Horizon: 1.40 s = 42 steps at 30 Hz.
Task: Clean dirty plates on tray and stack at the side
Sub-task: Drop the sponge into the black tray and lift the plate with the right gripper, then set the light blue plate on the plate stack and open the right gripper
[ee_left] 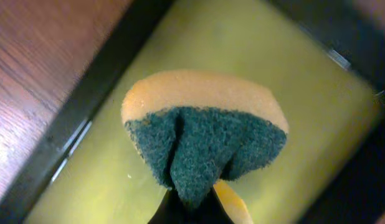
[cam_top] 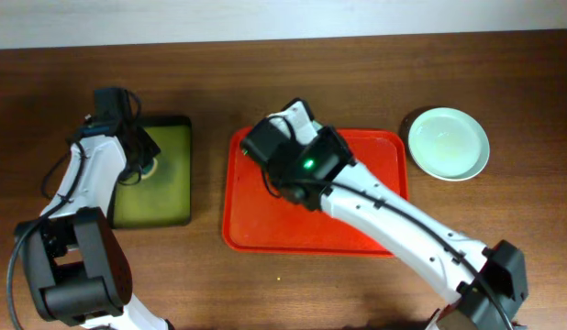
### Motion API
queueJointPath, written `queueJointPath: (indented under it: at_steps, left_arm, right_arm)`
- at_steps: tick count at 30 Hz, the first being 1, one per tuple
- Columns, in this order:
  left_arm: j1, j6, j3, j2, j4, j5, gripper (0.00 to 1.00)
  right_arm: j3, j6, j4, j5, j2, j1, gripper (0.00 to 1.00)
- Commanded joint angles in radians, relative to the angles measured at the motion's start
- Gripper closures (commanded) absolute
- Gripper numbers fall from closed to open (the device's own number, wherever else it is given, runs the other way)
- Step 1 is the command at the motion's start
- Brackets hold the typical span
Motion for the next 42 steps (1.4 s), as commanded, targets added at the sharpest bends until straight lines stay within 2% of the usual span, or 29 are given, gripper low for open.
queueJointPath:
  at_steps: [1,6,11,14,21,22,23,24,27,31,32,33,35,36,37,39,40,42]
  left_arm:
    - [0.003,0.01,-0.048,0.017,0.048,0.016,1.0]
    - [0.003,0.01,-0.059,0.06,0.055,0.019,0.98]
    - [0.003,0.034,-0.041,0.066,0.05,0.115,0.8]
    - [0.003,0.062,0.029,0.04,-0.024,0.151,0.81]
    - [0.003,0.061,0.244,-0.094,-0.262,0.197,0.75]
    - [0.003,0.062,0.253,-0.124,-0.275,0.22,0.7]
    - [0.003,0.061,0.253,-0.157,-0.282,0.229,0.33]
    - [0.003,0.062,0.253,-0.174,-0.285,0.228,0.01]
    - [0.003,0.062,0.253,-0.202,-0.29,0.228,0.01]
    - [0.003,0.062,0.253,-0.202,-0.317,0.228,0.0]
    - [0.003,0.062,0.253,-0.202,-0.318,0.227,0.01]
    - [0.003,0.062,0.253,-0.202,-0.318,0.224,0.01]
    - [0.003,0.062,0.253,-0.202,-0.318,0.224,0.01]
    - [0.003,0.062,0.253,-0.202,-0.318,0.224,0.01]
    - [0.003,0.062,0.253,-0.202,-0.318,0.224,0.0]
    - [0.003,0.062,0.253,-0.202,-0.318,0.224,0.01]
    - [0.003,0.062,0.253,-0.202,-0.318,0.224,0.01]
    - [0.003,0.062,0.253,-0.202,-0.318,0.224,0.0]
  right_arm:
    - [0.028,-0.048,0.0,0.275,-0.024,0.053,0.96]
    - [0.028,-0.172,0.001,0.306,-0.024,0.085,0.96]
    - [0.028,-0.261,-0.001,0.354,-0.024,0.092,0.96]
    - [0.028,-0.305,0.0,0.382,-0.024,0.092,0.96]
    - [0.028,-0.387,0.016,0.43,-0.024,0.094,0.96]
    - [0.028,-0.39,0.034,0.487,-0.024,0.096,0.96]
    - [0.028,-0.395,0.053,0.527,-0.024,0.096,0.96]
    - [0.028,-0.395,0.07,0.546,-0.024,0.096,0.96]
    - [0.028,-0.387,0.103,0.463,-0.024,0.096,0.96]
    - [0.014,-0.417,0.099,-0.107,-0.02,0.063,0.96]
    - [0.012,-0.443,0.091,-0.167,-0.014,0.047,0.96]
    - [0.013,-0.433,0.092,-0.137,-0.009,0.032,0.96]
    - [0.013,-0.314,0.112,-0.002,-0.01,0.012,0.96]
    - [0.013,-0.294,0.116,0.001,-0.01,0.009,0.96]
    - [0.013,-0.325,0.112,-0.05,-0.01,0.009,0.96]
    - [0.013,-0.501,0.064,-0.177,-0.009,0.009,0.96]
    - [0.013,-0.497,0.055,-0.154,-0.009,0.007,0.96]
    - [0.013,-0.376,0.065,-0.085,-0.009,-0.017,0.96]
